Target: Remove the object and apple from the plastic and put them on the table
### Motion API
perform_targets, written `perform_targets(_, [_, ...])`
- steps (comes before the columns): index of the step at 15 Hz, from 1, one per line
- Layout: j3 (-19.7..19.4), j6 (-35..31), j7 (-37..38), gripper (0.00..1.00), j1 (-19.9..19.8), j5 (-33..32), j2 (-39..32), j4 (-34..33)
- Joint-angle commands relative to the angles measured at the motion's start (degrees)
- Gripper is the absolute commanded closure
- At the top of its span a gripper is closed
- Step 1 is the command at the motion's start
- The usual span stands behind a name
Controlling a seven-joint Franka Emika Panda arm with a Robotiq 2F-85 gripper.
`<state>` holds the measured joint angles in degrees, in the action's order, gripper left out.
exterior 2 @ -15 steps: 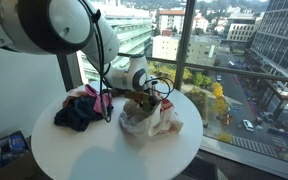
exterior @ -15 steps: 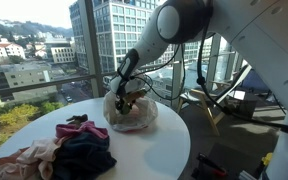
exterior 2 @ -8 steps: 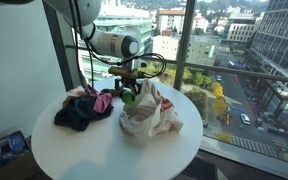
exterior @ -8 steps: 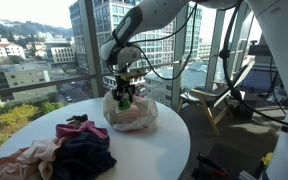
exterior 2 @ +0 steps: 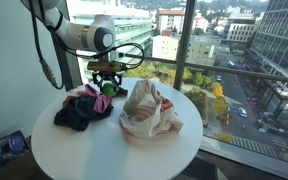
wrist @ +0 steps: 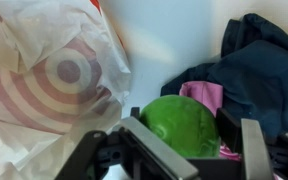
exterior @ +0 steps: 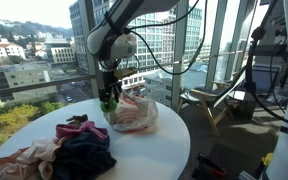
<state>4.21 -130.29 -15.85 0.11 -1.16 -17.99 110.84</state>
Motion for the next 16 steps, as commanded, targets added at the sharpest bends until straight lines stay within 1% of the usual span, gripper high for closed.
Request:
perform_targets(1, [2.27,-8.55,-1.24,0.49,3.68,-3.76,1.21,4.3])
perform_targets(5, [4.89,-15.24,-2.54,0.49,7.85,-8.66,-2.01,4.11])
perform_targets(9, [6.97,-17.06,-5.64,0.49,10.2,-11.63,-7.12,3.06])
perform_targets(10, [6.71,-17.09,-5.74,0.49,10.97,-13.12,-8.62,2.59])
perform_targets(11, [5.25,-16.94,-4.18,0.49,12.43,-16.19,-9.98,2.17])
perform_targets(13, [5.0,-17.47,-4.17,0.49,13.0,-18.52,-11.7,1.64])
perform_targets(14, [5.12,-18.22,-4.09,0.06,12.88,-18.76,-12.2,1.6])
perform_targets(16, [5.46,-19.53,-3.8,0.0,12.43,-18.4,-11.99,1.88])
